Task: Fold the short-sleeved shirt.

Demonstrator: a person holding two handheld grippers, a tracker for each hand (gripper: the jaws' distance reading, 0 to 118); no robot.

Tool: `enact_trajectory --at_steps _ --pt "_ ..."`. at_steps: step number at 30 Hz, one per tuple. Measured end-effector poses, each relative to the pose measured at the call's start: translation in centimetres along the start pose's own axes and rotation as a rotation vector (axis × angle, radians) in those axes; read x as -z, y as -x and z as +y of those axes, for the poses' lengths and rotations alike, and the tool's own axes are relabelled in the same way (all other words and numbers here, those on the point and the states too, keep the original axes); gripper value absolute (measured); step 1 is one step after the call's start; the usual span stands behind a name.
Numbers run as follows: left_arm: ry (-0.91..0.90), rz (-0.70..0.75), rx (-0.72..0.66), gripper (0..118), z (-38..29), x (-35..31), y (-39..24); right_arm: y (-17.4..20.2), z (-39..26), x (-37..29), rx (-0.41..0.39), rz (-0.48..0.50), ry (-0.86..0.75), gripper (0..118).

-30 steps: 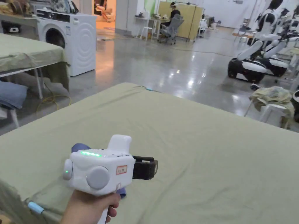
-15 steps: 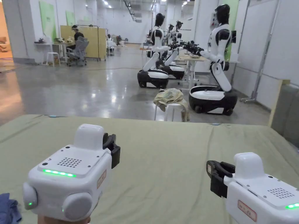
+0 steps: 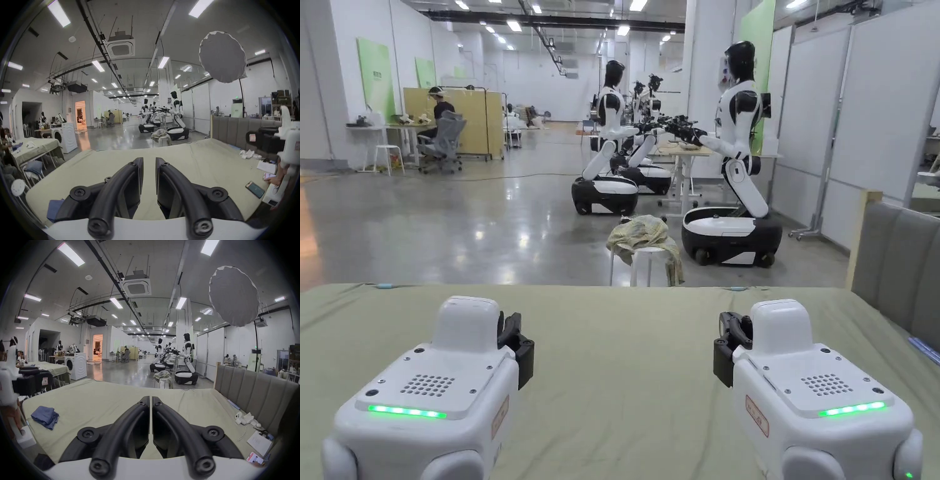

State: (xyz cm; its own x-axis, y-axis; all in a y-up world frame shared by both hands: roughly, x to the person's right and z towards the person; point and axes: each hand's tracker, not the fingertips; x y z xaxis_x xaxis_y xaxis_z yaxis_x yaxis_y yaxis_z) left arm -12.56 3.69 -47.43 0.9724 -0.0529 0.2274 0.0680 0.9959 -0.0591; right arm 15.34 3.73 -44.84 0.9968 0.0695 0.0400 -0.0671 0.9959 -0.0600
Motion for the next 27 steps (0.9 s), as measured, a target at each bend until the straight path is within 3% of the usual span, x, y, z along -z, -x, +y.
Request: enact_trajectory --at_steps 4,9,11,12,13,14,16,18,23,27 --pt "-0.001 0.002 -0.026 15 -0.1 -0.2 0.8 -0.7 0.2 -0.1 0.069 -0.007 -0.004 5" --pt "0.008 0.038 0.021 17 -0.6 0.0 1.0 -0.8 0.2 -0.1 0.099 0.008 0.013 24" --pt "0.009 0.039 0.012 42 -0.6 0.0 1.2 -0.6 0.0 -0.1 0.123 0.039 0.006 48" --pt "0.008 0.042 0.009 65 -0.7 -0.1 1.1 -0.5 0.0 -0.1 0.128 0.053 0.007 62" --pt "0.008 0.041 0.004 97 -0.7 -0.1 1.3 -0.3 0.0 0.0 0.125 0.062 0.014 82" --pt "0.006 0.036 0.000 104 -0.7 0.0 1.3 -0.1 -0.1 0.1 0.116 0.068 0.027 93" --pt "0.006 0.032 -0.001 104 -0.6 -0.1 1.1 0.4 -0.2 0.2 0.092 0.078 0.050 110" --pt "-0.022 0.035 0.000 104 -0.6 -0.4 1.1 0.9 -0.4 0.1 0.081 0.089 0.053 118" --pt "-0.012 0.020 -0.021 104 -0.3 -0.6 1.2 1.7 -0.3 -0.2 0.092 0.109 0.040 118" --pt "-0.010 0.021 -0.029 104 -0.4 -0.8 1.3 2.4 0.6 -0.2 0.107 0.021 0.067 118"
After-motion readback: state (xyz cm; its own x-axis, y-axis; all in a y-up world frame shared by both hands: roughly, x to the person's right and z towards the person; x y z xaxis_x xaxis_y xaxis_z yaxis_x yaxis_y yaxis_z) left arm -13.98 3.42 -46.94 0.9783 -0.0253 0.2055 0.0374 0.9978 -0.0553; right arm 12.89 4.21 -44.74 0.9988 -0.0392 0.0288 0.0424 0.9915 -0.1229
